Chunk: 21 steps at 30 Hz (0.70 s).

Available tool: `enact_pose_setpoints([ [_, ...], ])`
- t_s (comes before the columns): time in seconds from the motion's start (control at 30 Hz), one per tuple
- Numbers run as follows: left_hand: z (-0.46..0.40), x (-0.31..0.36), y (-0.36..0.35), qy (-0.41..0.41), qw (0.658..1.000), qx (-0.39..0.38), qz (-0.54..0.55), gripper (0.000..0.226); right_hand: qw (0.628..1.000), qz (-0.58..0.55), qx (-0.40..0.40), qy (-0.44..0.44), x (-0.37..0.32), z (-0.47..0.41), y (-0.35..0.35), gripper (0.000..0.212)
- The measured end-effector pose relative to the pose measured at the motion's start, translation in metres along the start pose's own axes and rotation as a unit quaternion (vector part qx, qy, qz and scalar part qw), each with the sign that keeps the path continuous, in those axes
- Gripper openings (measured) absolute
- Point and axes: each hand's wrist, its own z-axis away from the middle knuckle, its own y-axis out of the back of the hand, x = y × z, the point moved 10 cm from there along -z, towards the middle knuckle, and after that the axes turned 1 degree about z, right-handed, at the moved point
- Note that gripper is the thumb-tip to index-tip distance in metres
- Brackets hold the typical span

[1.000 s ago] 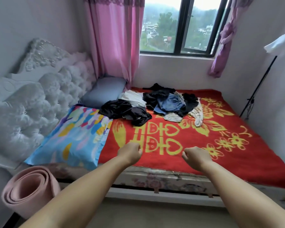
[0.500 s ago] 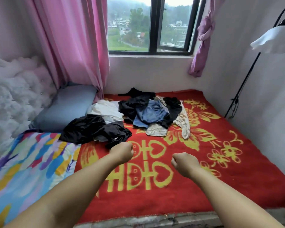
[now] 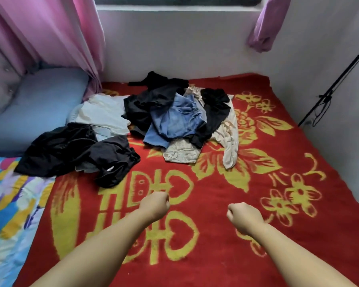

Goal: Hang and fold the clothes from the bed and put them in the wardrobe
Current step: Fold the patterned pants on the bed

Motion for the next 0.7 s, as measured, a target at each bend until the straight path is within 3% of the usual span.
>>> enact_pose_setpoints([
  [0.2, -0.1, 0.025, -0.08, 0.019, 0.998, -0.061, -0.004, 0.028, 0.997, -0.036, -0.063, 0.023, 0.033, -0.125, -0.07, 0.03],
  [0.33, -0.152, 0.024, -0.123, 0.02, 0.996, -0.086, -0.013, 0.03, 0.994, -0.072, -0.072, 0.048, 0.014, -0.196, -0.116, 0.032],
  [0.47, -0.22, 0.01, -0.139, 0.007, 0.998, -0.053, -0.032, 0.041, 0.996, -0.087, -0.009, 0.008, 0.006, -0.262, -0.145, 0.044],
  [0.6, -0.293, 0.001, -0.146, 0.009, 0.995, 0.008, -0.096, 0.06, 0.974, -0.135, 0.184, -0.014, 0.018, -0.278, -0.174, 0.041],
  [0.7, -0.34, 0.001, -0.141, -0.04, 0.984, 0.085, -0.15, 0.069, 0.961, -0.119, 0.25, -0.002, 0.017, -0.275, -0.183, 0.042],
])
